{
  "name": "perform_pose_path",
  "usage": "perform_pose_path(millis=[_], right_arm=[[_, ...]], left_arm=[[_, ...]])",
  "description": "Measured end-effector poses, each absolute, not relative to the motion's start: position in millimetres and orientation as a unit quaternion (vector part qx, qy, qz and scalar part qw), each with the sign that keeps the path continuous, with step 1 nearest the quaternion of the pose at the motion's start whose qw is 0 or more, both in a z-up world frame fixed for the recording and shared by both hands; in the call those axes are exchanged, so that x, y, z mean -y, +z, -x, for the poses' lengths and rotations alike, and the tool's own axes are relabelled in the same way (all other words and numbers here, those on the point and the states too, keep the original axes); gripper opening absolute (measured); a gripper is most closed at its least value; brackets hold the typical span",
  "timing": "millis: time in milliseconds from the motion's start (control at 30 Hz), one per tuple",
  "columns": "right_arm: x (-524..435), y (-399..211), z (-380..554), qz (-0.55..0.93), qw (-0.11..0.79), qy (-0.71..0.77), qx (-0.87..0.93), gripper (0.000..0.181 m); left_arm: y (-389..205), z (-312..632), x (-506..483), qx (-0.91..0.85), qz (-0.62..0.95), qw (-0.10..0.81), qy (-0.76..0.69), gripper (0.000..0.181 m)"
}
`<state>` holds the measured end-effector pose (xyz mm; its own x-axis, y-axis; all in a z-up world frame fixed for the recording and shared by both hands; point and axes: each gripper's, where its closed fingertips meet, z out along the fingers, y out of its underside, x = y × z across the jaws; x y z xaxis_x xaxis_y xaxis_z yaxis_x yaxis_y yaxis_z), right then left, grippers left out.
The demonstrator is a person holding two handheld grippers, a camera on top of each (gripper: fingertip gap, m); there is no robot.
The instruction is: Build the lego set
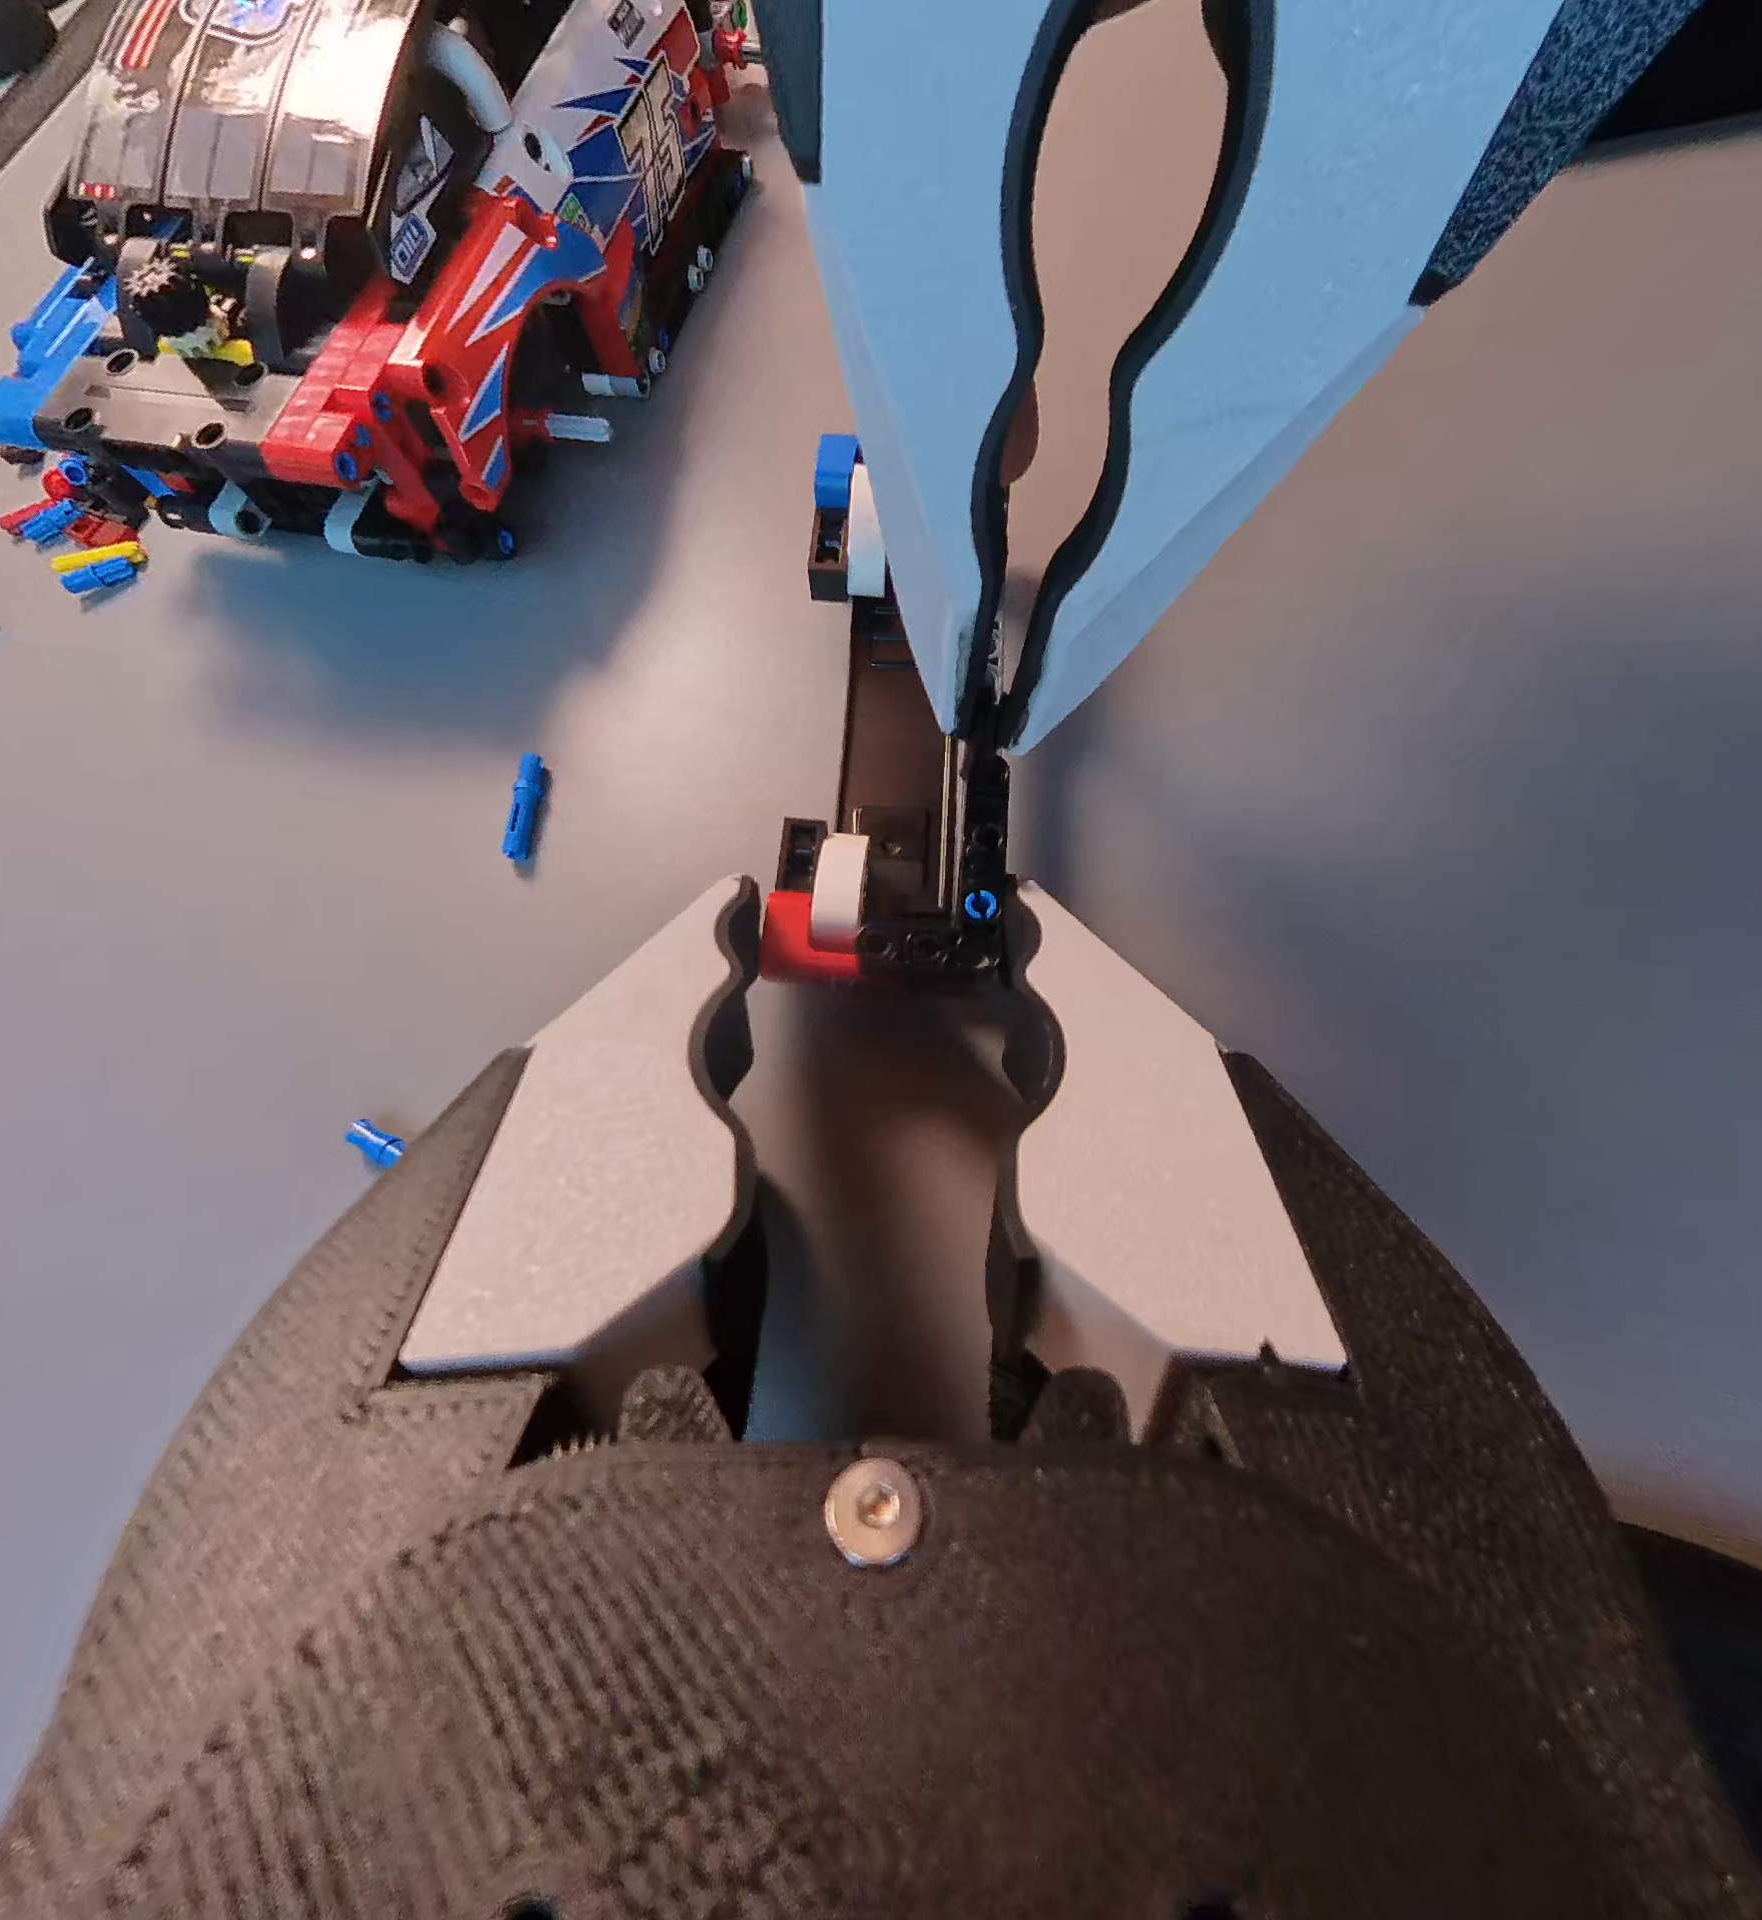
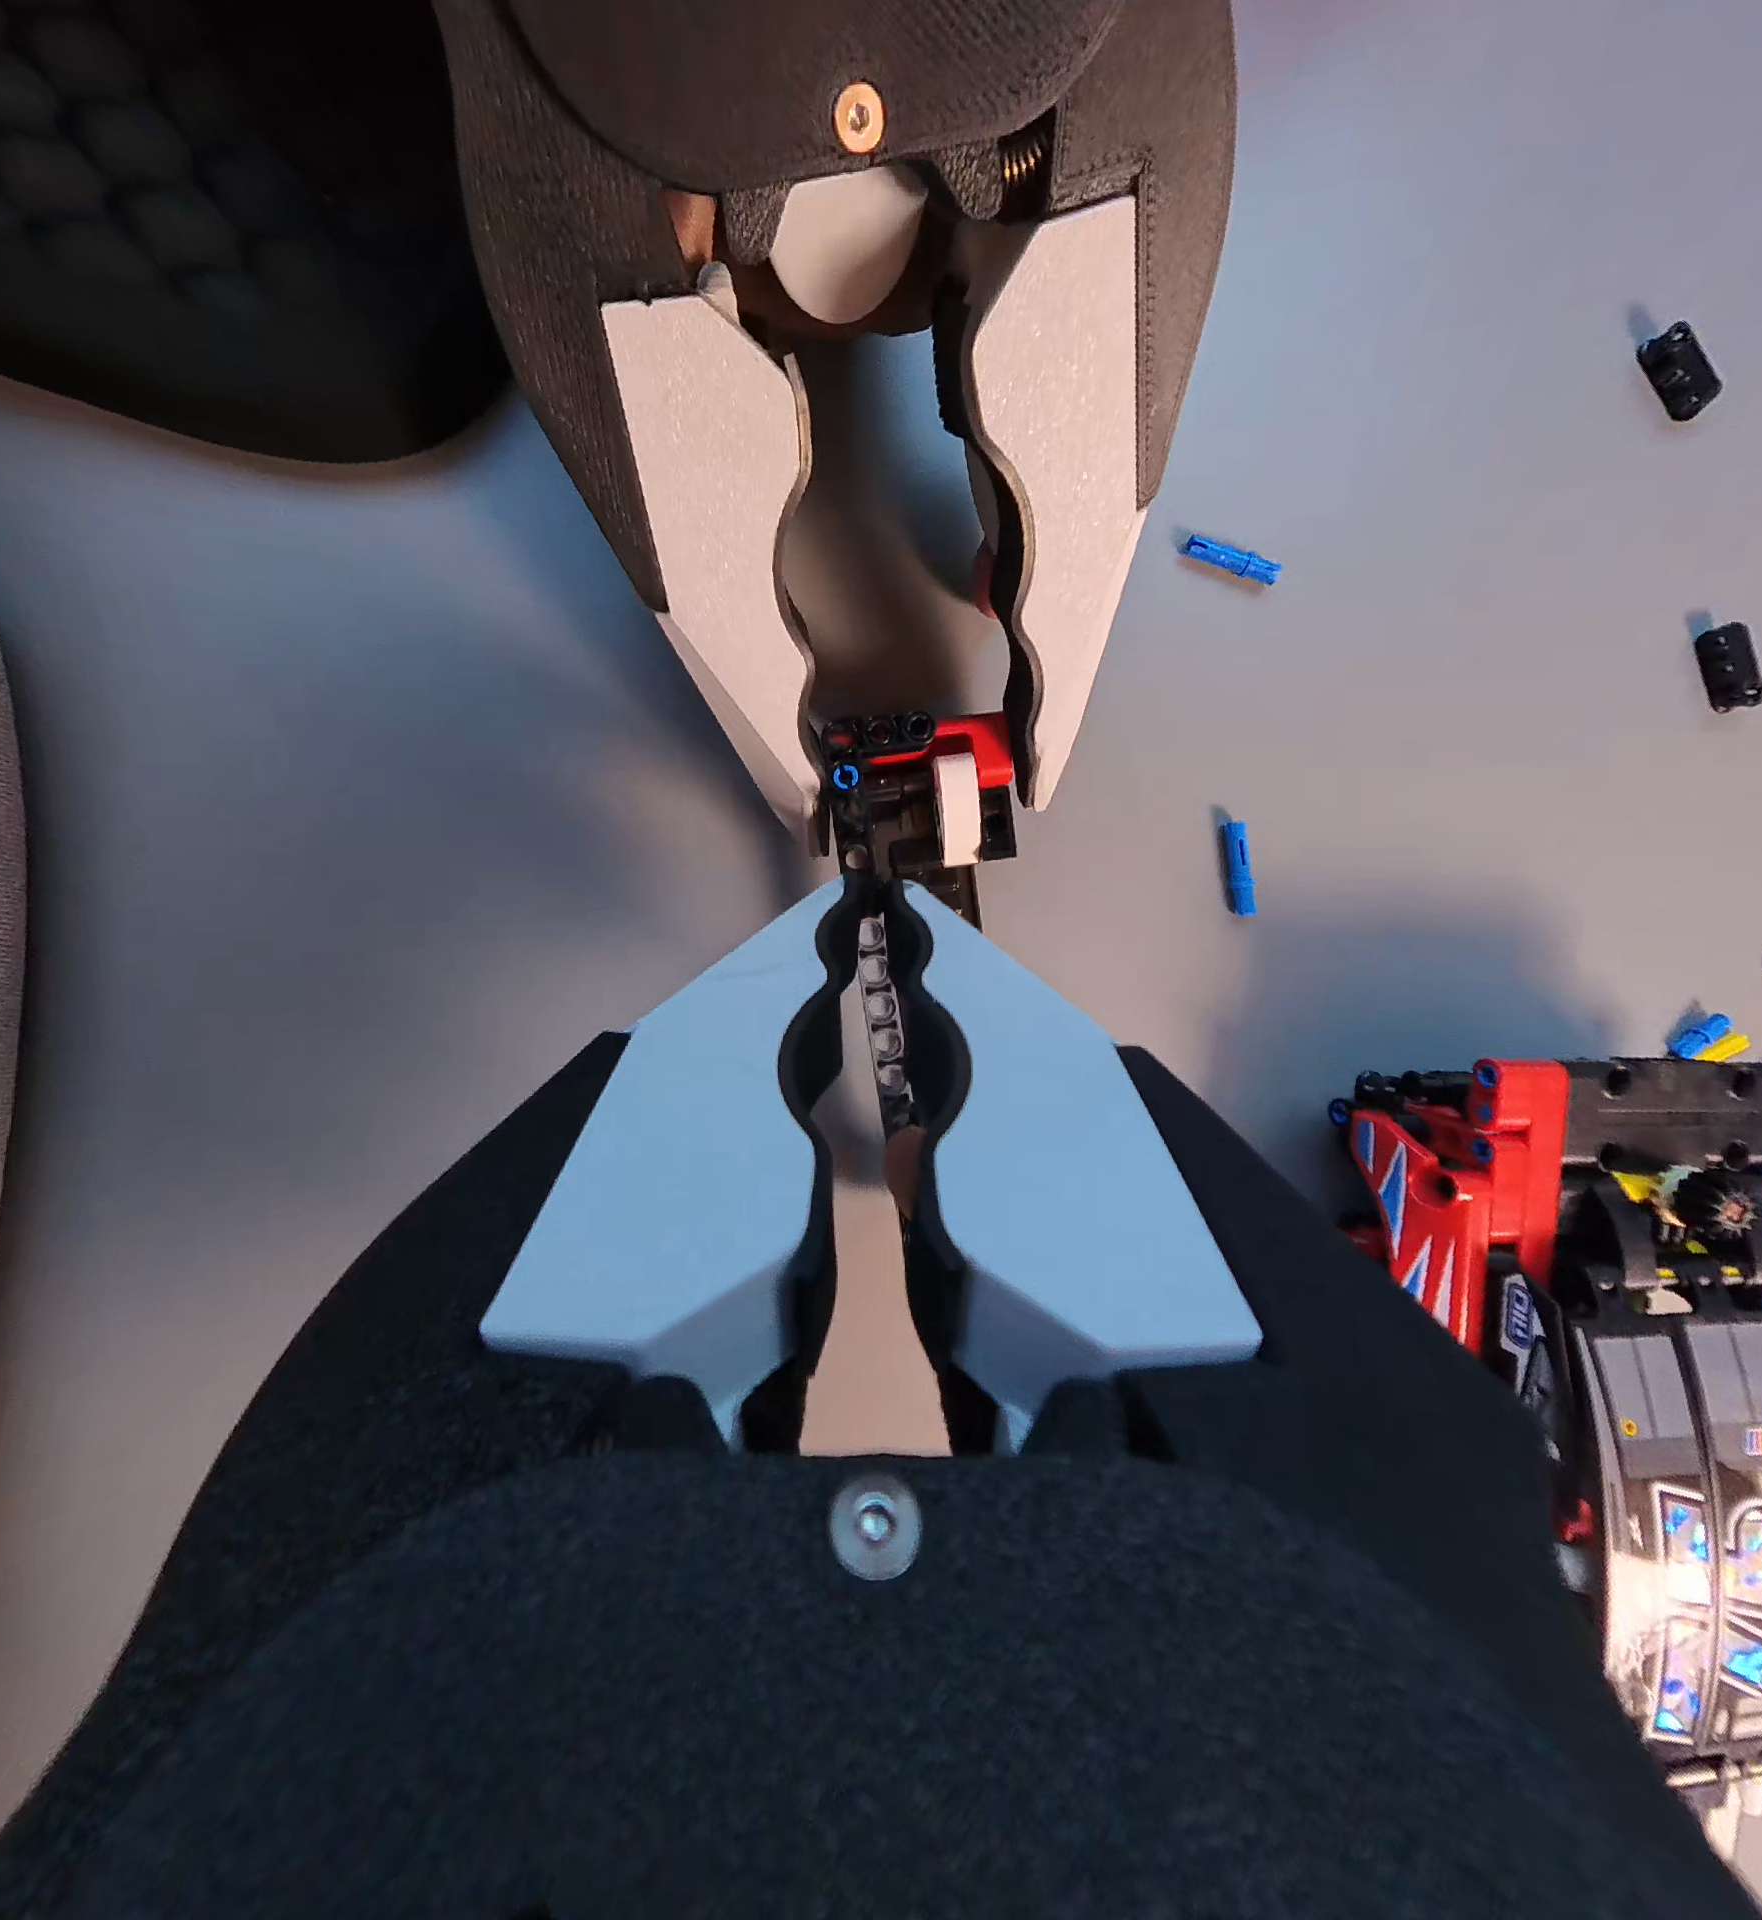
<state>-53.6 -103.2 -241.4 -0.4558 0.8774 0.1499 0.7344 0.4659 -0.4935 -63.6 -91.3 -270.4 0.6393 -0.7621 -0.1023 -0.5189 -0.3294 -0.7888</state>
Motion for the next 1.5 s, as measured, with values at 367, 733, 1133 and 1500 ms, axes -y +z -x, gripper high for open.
perform_pose_path(millis=[367,733,1133,1500], right_arm=[[101.6,-244.6,49.4,0.497,0.166,0.153,0.838,0.001],[99.0,-246.2,51.2,0.519,0.102,0.113,0.841,0.001],[99.4,-255.2,52.4,0.45,0.094,0.07,0.885,0.001],[106.3,-246.1,59.6,0.407,0.18,0.119,0.887,0.017]], left_arm=[[-269.8,62.6,91.3,-0.386,0.809,0.416,-0.156,0.044],[-270.5,64.1,88.9,-0.367,0.818,0.415,-0.154,0.044],[-271.3,65.9,89.1,-0.367,0.821,0.414,-0.141,0.043],[-269.3,68.2,91.4,-0.355,0.822,0.409,-0.176,0.043]])
